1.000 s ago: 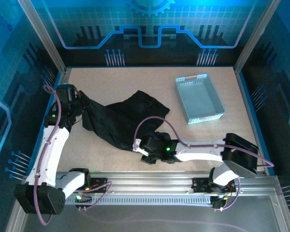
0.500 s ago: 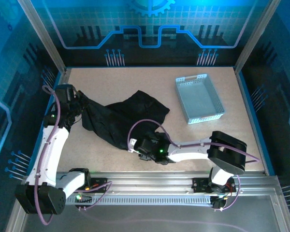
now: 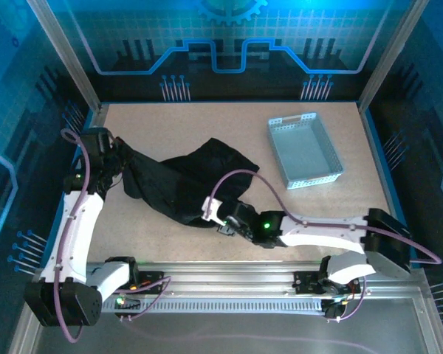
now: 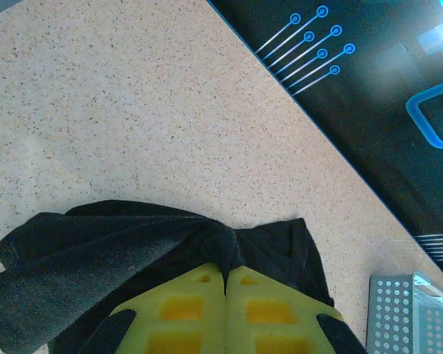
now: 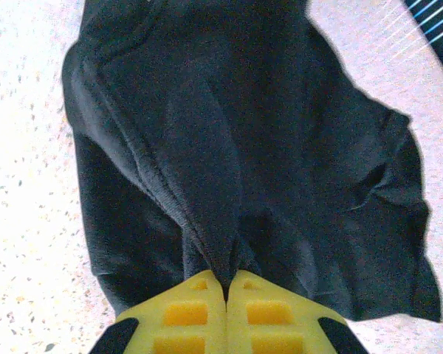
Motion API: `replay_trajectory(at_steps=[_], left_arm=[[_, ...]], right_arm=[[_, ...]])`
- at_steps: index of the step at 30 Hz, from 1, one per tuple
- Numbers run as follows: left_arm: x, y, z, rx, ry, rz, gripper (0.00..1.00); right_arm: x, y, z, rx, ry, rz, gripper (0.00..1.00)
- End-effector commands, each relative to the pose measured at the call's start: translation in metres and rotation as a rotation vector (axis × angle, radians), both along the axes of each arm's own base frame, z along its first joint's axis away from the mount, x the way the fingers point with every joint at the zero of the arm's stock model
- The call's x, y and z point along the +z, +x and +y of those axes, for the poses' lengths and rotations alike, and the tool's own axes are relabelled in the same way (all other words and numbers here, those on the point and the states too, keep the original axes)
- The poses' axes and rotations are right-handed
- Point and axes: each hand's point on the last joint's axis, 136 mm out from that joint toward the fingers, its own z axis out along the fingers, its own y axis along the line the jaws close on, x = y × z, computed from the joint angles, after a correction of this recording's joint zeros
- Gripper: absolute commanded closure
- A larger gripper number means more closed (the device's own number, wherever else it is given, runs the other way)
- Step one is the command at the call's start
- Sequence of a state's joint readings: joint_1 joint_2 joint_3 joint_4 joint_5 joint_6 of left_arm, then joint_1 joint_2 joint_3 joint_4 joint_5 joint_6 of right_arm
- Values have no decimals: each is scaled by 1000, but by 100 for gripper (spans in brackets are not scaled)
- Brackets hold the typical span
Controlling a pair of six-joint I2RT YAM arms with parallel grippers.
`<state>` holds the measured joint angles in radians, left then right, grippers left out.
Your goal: Fold the inside-out t-shirt
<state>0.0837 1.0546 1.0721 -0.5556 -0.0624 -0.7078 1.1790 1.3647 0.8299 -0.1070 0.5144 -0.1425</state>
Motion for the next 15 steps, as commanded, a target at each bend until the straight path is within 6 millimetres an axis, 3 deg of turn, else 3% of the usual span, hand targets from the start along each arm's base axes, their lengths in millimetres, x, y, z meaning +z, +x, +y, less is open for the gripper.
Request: replay_trajectory(at_steps=[1,5,7,9,12,15], left_arm=[[35,6,4,1,11,-79,100],[73,7,8,4,11,-164,100],[96,6,6,-7,13,-227,100],[103,4,3,-15,-2,-256,100],[93,10,-16,-105,-73,-263,100],[59,16,-44,-227,-179,-195,100]], right_arm=[[20,3,-23,-45,45,11,100],[74,12,-52,-99,174,5,100],[104,23,-75,-174,264,3,100],[122,36,-102,-280,351,28,100],[123,49,-132,-388,449,112,100],[118,55,-151,-460,527,177,100]])
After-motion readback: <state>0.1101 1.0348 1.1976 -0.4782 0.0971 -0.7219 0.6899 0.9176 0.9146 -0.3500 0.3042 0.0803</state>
